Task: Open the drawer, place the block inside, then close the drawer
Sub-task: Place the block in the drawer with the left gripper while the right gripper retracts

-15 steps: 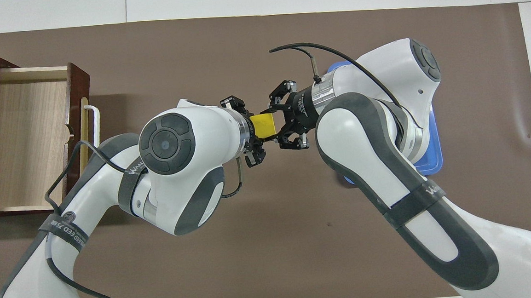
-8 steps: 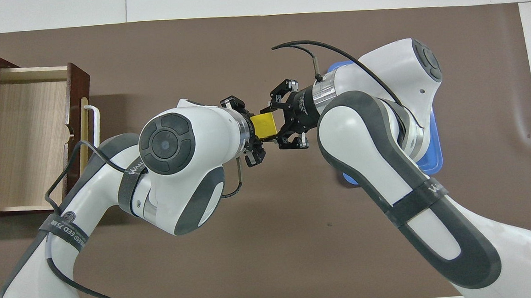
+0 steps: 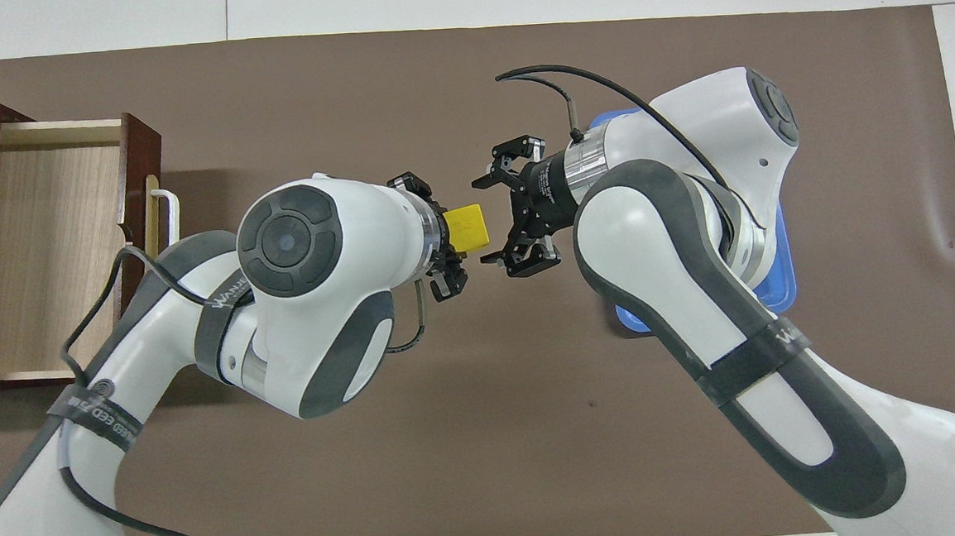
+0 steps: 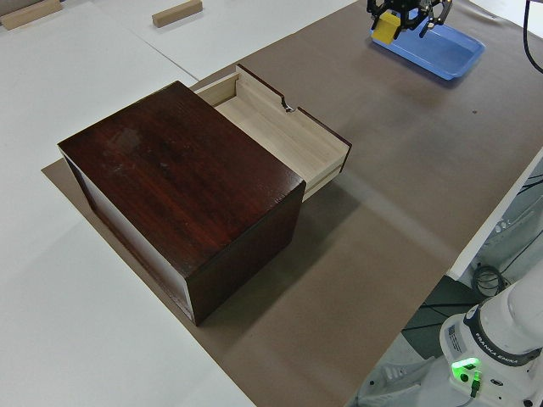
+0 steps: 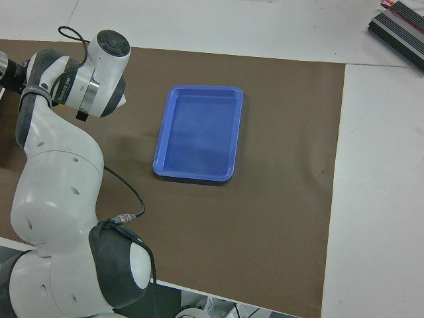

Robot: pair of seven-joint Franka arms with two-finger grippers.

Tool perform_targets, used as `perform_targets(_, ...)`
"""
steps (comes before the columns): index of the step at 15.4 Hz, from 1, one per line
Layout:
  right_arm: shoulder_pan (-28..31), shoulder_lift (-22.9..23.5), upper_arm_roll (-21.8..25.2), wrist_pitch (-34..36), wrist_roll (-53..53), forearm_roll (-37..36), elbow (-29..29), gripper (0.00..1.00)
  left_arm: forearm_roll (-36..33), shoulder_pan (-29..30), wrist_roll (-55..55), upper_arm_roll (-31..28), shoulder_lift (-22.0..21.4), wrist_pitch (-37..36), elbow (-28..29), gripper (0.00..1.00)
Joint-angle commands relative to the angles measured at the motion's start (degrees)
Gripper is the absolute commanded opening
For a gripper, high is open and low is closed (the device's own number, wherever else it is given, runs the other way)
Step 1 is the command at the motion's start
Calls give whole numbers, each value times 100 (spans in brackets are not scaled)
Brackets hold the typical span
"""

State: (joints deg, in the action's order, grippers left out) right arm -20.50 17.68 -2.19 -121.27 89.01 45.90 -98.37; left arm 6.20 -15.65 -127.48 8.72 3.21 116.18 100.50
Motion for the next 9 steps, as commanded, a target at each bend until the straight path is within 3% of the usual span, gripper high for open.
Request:
perform_targets(1,55,-28,-9,-2,81,103,28,100,441,1016,1386,34,-391,-638,49,0)
perform_targets(4,264,-132,8,103,72,42,45,100,513,2019,2822,34,-444,-834,127,0)
perform_targets(9,985,-317,44,664,-41,-554,282,100,513,2987,3931,7,-366,-395,338,0)
